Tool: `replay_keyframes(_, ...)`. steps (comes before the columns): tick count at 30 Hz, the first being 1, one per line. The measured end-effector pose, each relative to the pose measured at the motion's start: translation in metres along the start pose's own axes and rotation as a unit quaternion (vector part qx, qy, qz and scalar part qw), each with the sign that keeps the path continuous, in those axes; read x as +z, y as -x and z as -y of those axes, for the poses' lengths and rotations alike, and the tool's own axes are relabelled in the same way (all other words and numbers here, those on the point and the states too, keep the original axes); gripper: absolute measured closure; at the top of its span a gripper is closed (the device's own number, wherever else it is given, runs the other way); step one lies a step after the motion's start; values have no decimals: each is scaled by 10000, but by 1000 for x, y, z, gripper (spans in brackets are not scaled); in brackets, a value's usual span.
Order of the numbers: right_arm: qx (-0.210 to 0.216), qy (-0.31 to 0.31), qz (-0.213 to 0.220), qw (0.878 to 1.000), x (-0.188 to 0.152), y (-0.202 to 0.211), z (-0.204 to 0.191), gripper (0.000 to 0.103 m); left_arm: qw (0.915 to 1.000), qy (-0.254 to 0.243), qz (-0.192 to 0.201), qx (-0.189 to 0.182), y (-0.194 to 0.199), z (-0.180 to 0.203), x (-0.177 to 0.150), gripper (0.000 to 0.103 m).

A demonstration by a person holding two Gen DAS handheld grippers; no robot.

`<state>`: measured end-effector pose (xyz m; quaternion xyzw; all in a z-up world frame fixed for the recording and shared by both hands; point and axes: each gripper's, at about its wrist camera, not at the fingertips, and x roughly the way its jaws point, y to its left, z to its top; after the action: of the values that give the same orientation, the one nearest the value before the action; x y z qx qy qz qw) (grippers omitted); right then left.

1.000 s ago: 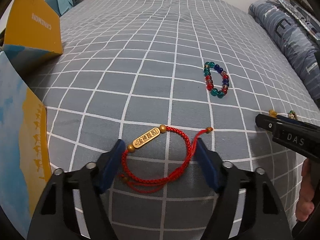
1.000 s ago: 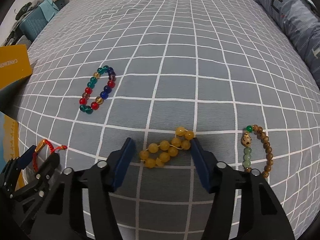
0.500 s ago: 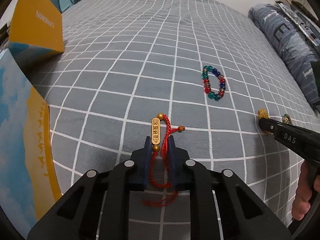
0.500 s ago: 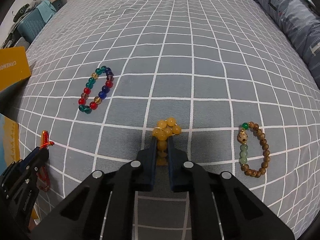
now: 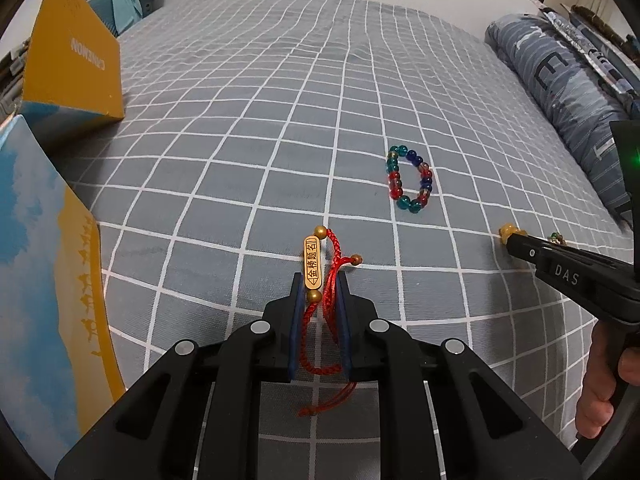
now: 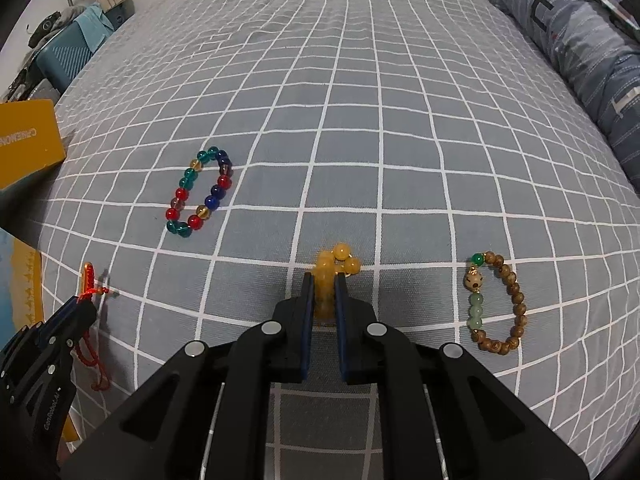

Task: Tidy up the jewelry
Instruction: 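Grasp the gold-bar red cord bracelet with left tool while right grasps amber bracelet, then carry the red cord and amber bracelets with both tools over the box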

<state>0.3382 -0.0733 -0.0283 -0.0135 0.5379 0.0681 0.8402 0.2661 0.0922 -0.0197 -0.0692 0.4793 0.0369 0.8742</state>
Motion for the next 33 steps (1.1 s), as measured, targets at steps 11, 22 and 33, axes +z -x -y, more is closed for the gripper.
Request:
replay_keyframes(11,-52,-10,180,9998,-3,15,-1,94,9998,-53,161,-45,15,3,1,89)
replay_keyframes(22,-53,-8,330,9994,-4,32,-5,94,9995,-90,283,-87,30,4,1,89)
replay_keyframes(33,-39,87,547,9985,-10,60,-13,94,9987,-89,482,-106,58,0,2,89)
